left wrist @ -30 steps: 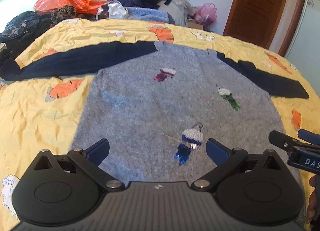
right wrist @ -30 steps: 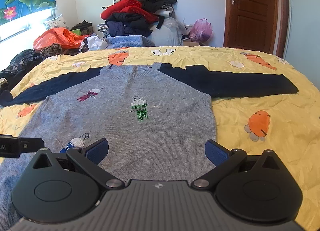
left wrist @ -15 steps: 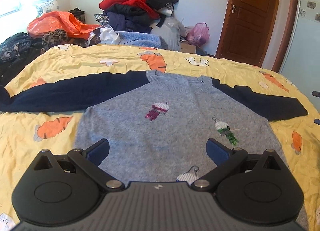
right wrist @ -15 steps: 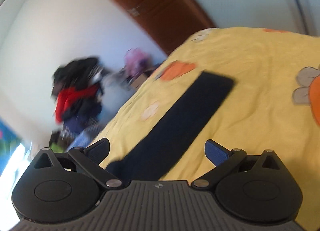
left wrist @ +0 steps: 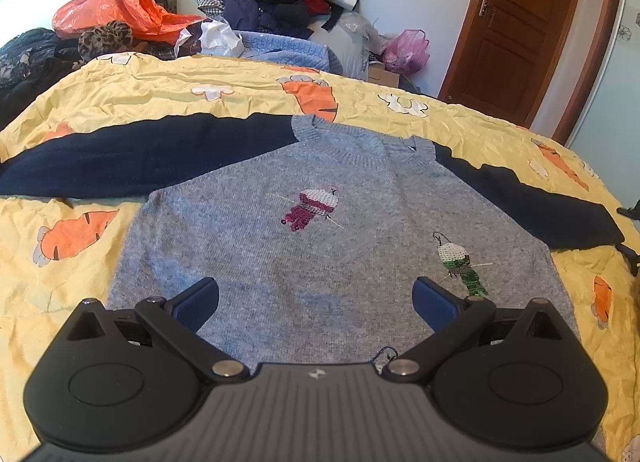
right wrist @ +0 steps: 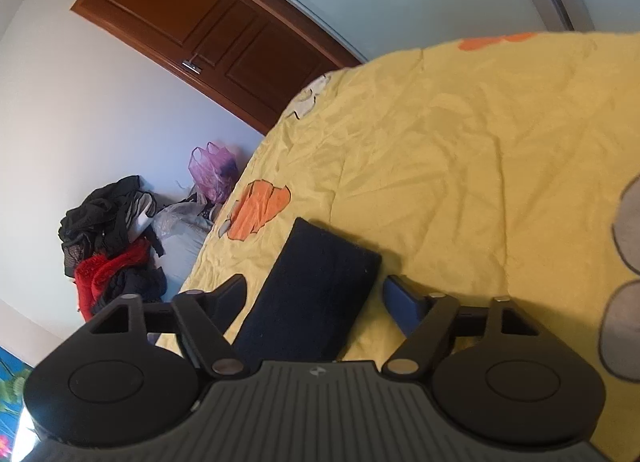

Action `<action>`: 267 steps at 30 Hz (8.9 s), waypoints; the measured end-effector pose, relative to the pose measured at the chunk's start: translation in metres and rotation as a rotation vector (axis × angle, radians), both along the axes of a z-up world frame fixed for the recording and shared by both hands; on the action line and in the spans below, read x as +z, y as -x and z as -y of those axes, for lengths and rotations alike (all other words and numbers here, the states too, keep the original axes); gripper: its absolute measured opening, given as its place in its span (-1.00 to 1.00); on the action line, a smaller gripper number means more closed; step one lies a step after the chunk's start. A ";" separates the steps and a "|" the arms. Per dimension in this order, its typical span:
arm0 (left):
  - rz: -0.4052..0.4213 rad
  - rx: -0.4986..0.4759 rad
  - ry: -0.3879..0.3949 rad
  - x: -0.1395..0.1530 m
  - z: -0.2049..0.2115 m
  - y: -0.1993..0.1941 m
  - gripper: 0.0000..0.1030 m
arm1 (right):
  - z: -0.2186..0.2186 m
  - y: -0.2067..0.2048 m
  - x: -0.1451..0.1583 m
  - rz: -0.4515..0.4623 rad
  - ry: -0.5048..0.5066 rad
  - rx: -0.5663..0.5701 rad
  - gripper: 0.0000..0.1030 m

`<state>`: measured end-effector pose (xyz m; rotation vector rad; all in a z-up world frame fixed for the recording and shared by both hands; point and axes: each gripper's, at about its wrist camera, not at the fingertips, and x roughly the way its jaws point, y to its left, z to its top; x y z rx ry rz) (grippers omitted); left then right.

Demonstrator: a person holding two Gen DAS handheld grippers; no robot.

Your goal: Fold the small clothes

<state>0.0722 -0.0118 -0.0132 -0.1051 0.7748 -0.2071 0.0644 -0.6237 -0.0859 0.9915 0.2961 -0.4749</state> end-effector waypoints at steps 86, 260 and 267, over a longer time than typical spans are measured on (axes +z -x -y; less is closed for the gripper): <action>0.143 0.118 0.231 -0.001 -0.063 -0.084 0.09 | -0.347 -0.088 0.038 -0.132 0.599 0.740 0.53; 0.069 -0.056 -0.167 -0.053 -0.010 -0.053 0.96 | -0.384 0.004 0.004 -0.309 0.735 0.703 0.66; 0.084 -0.053 -0.163 -0.057 -0.010 -0.052 1.00 | -0.387 0.015 0.007 -0.320 0.727 0.689 0.70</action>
